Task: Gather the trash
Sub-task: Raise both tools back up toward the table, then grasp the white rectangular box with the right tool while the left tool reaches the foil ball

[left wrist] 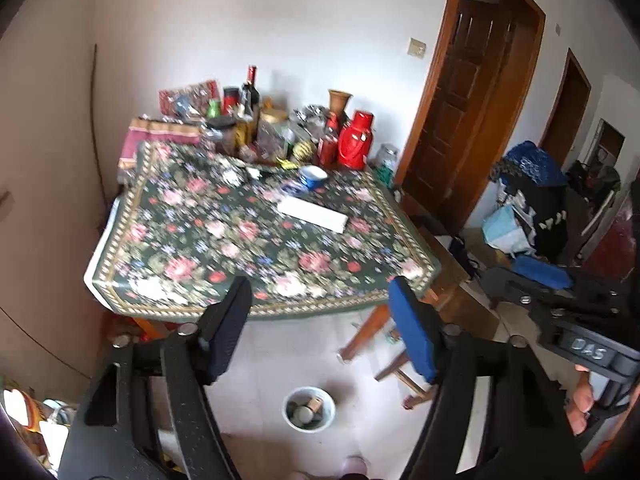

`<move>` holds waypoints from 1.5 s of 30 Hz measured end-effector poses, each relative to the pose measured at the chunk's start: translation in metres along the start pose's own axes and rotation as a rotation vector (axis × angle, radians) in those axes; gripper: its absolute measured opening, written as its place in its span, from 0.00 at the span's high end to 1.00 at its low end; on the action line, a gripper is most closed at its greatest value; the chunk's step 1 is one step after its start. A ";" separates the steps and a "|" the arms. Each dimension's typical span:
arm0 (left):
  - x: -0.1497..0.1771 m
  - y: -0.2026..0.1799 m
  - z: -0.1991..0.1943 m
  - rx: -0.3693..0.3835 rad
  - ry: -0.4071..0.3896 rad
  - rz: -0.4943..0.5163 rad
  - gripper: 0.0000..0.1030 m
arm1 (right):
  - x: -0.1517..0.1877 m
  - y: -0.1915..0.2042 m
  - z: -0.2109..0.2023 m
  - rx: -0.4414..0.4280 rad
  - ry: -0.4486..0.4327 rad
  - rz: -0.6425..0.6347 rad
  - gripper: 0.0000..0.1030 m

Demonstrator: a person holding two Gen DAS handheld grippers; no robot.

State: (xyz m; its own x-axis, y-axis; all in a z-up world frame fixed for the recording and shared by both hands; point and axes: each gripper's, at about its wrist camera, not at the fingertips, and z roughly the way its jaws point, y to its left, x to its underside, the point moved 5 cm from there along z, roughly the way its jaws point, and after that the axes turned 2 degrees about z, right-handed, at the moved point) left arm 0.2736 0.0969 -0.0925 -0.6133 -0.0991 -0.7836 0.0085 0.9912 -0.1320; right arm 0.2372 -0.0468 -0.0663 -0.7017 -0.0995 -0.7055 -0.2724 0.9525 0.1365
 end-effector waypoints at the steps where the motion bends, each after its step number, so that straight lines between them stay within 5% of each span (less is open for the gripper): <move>1: -0.002 0.003 0.000 -0.003 -0.004 -0.003 0.28 | -0.002 0.001 -0.002 0.004 -0.012 0.005 0.47; 3: -0.002 0.008 0.002 0.000 0.004 -0.018 0.28 | -0.004 0.002 -0.003 0.012 -0.021 0.007 0.46; 7: -0.004 0.018 0.012 -0.001 0.033 -0.048 0.27 | -0.009 -0.004 0.003 0.042 -0.038 0.015 0.24; 15: -0.028 0.026 0.058 -0.055 0.047 -0.097 0.26 | -0.032 -0.032 0.035 0.016 -0.032 0.020 0.24; 32: -0.144 -0.011 0.176 -0.162 0.003 -0.161 0.26 | -0.140 -0.080 0.128 -0.109 -0.004 -0.158 0.24; 45: -0.160 0.050 0.239 -0.197 0.084 -0.224 0.26 | -0.161 -0.062 0.219 -0.144 0.105 -0.202 0.24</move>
State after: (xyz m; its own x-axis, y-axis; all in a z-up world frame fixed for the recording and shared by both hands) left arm 0.5612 0.1414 -0.1187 -0.6460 -0.3180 -0.6940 -0.2824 0.9442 -0.1697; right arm 0.5108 -0.0267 -0.1135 -0.6861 -0.3196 -0.6535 -0.4994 0.8601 0.1037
